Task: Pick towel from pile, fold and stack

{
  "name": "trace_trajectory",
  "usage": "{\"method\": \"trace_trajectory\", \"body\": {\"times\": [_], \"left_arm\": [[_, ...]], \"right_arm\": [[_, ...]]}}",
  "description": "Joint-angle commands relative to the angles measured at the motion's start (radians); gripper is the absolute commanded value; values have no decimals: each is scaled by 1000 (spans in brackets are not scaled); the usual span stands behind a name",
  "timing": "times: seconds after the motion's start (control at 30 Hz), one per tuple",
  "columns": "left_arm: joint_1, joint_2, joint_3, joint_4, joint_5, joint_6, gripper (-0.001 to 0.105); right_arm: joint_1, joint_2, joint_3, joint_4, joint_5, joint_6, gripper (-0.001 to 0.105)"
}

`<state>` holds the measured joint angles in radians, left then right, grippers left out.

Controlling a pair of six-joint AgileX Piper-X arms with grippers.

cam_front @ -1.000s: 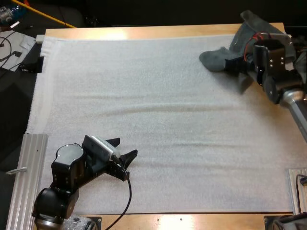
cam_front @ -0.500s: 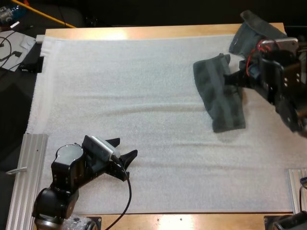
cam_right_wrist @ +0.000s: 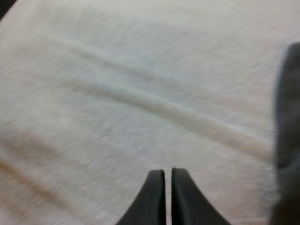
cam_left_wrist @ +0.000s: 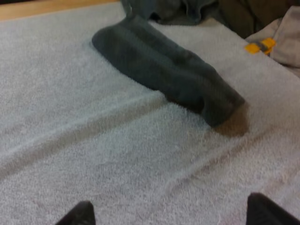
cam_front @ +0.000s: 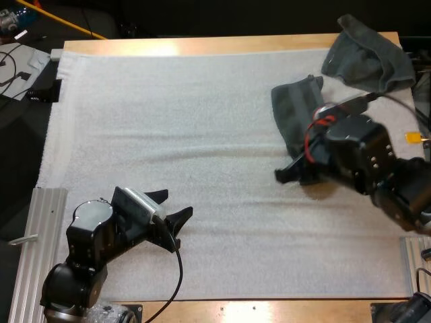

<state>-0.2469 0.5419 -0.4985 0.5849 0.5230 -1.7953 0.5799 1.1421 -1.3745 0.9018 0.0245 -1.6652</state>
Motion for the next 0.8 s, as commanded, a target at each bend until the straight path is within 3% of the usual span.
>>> {"method": "trace_trajectory", "body": {"times": [0.0,0.03,0.23,0.4,0.77], "left_arm": [[-6,1,-11,10,3,-4,63],[-6,0,-9,4,2,-3,63],[-8,8,-11,12,6,-4,64],[-6,10,-11,28,6,-5,64],[-5,9,-10,48,17,-6,64]], "right_arm": [[71,-12,-6,9,-35,29,0],[55,-14,-7,11,-34,17,1],[218,9,-9,-95,-88,76,1],[259,111,-12,-178,-80,83,1],[241,386,-20,-228,151,51,1]]}}
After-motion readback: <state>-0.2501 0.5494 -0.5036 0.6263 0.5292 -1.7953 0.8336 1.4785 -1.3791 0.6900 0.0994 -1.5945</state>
